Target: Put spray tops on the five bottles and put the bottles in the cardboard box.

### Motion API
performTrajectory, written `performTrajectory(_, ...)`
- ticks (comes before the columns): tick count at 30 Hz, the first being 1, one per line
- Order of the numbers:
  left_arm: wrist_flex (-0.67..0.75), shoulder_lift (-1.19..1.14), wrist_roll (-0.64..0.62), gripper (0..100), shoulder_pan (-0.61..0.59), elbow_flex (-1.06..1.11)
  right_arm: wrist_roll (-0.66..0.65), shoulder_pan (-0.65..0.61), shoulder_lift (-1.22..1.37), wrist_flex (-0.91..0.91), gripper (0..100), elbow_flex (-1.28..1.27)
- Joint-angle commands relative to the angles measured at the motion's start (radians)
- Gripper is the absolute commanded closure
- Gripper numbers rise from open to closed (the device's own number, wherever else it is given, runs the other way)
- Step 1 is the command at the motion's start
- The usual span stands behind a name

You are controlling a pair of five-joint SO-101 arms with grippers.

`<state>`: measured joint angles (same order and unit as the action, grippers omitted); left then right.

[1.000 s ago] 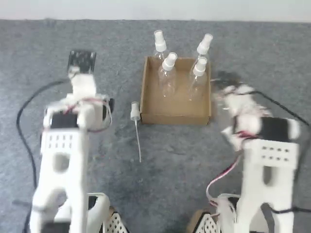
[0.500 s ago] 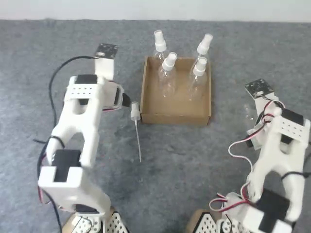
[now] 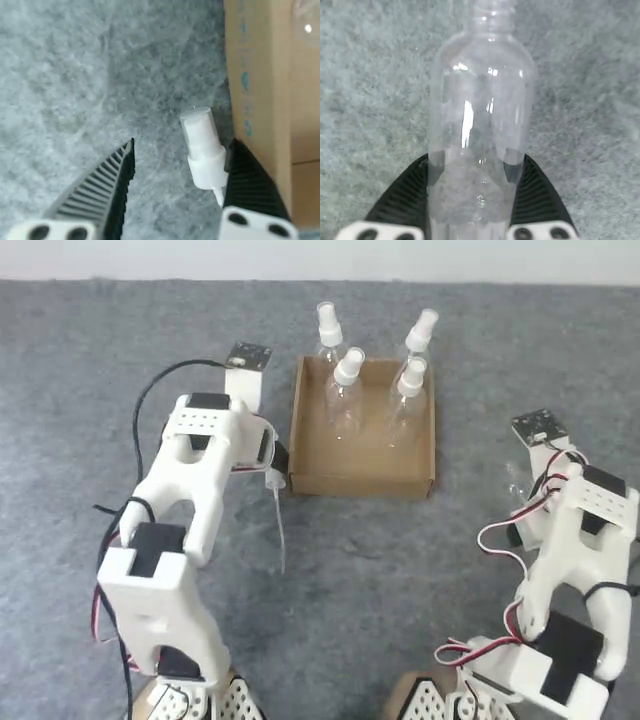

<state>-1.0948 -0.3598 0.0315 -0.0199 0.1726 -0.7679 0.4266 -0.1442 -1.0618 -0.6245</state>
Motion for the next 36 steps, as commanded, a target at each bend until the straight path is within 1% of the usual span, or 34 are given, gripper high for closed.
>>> performTrajectory(1,-0.005,-0.006,0.032,73,-0.008,-0.042,0.015,0.010,-0.007,0.015,99.3,0.006)
performTrajectory(8,0.000,-0.031,0.057,85,-0.003,-0.041,0.017,0.010,-0.005,0.018,99.3,-0.006)
performTrajectory(16,0.002,-0.032,0.057,93,0.011,-0.044,0.017,0.030,-0.005,0.097,99.2,-0.077)
performTrajectory(18,0.002,-0.032,0.052,90,0.011,-0.042,0.017,0.054,-0.005,0.099,99.2,-0.080)
performTrajectory(22,0.028,-0.032,0.048,79,0.011,-0.045,0.018,0.079,-0.007,0.097,99.2,-0.080)
performTrajectory(24,0.057,-0.034,0.048,78,0.011,-0.044,0.017,0.082,-0.007,0.097,99.2,-0.080)
performTrajectory(27,0.081,-0.034,0.048,81,0.005,-0.042,0.015,0.082,-0.007,0.096,99.2,-0.080)
performTrajectory(31,0.080,-0.034,0.051,85,0.003,-0.031,0.015,0.082,-0.007,0.096,99.2,-0.080)
performTrajectory(36,0.064,-0.032,0.057,98,0.011,-0.019,0.017,0.087,-0.005,0.094,99.2,-0.081)
